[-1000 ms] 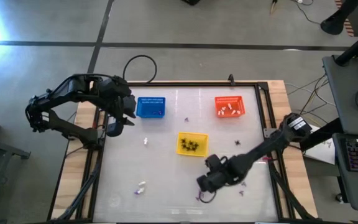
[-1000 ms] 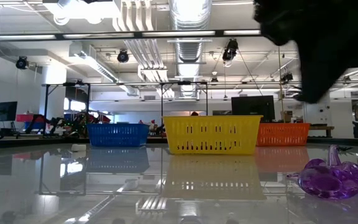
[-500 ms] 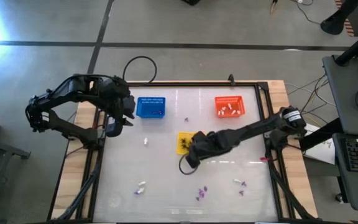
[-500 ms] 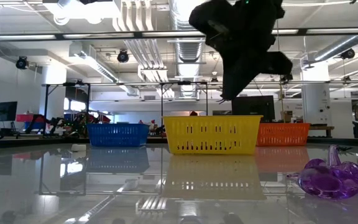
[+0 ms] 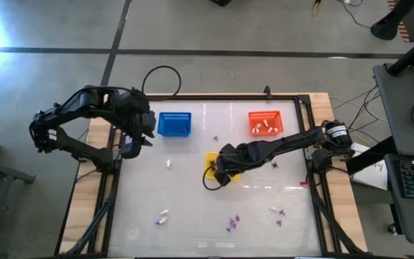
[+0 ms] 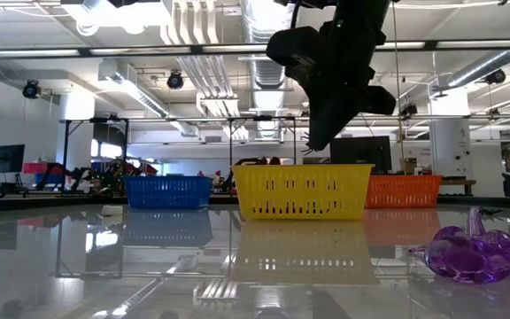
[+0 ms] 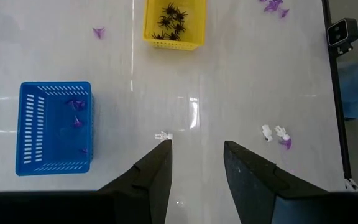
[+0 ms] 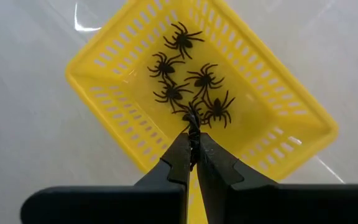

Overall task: Sort Halloween decoration
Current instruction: Put the black spider toy into the yellow bin, then put the purple witch hat toy into the blue bin

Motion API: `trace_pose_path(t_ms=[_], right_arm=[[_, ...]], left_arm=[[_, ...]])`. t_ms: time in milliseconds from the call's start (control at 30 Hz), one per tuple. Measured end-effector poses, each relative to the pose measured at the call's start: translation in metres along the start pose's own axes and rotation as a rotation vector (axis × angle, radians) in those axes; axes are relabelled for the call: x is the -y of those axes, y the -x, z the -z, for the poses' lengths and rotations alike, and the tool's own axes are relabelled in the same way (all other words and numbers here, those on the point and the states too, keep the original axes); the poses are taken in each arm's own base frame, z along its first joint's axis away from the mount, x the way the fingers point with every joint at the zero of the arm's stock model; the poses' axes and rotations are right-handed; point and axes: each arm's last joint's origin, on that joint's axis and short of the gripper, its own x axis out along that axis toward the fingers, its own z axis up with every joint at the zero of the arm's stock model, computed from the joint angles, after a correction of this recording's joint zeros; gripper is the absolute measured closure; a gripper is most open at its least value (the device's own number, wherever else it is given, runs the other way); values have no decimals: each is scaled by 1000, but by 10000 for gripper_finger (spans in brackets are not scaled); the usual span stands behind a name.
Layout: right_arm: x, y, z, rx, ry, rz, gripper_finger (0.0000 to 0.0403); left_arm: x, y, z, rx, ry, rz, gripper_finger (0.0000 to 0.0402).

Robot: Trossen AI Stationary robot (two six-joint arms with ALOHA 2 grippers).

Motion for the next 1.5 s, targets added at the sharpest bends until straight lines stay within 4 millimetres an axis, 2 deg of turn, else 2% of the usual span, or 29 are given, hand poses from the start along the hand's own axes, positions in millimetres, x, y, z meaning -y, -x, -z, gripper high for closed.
trace_pose_path(t_ms=[700,933,1200,1333,1500], right_arm=[[-1,3,-4,10,50,12,389],[10,0,-6,-22,26,80,355],[9,1,-6,-28,26,72,305],[6,3,-7,-78,39,14,296],[-1,10,-8,-200,47,-119,302]], left_arm=[[0,0,0,-3,8,0,274],[0,0,1,-6,9,0,274],[0,-1,0,-2,9,-1,274],[-2,-5,-7,16,5,-3,274],[-7,-21,-23,26,14,-4,274]])
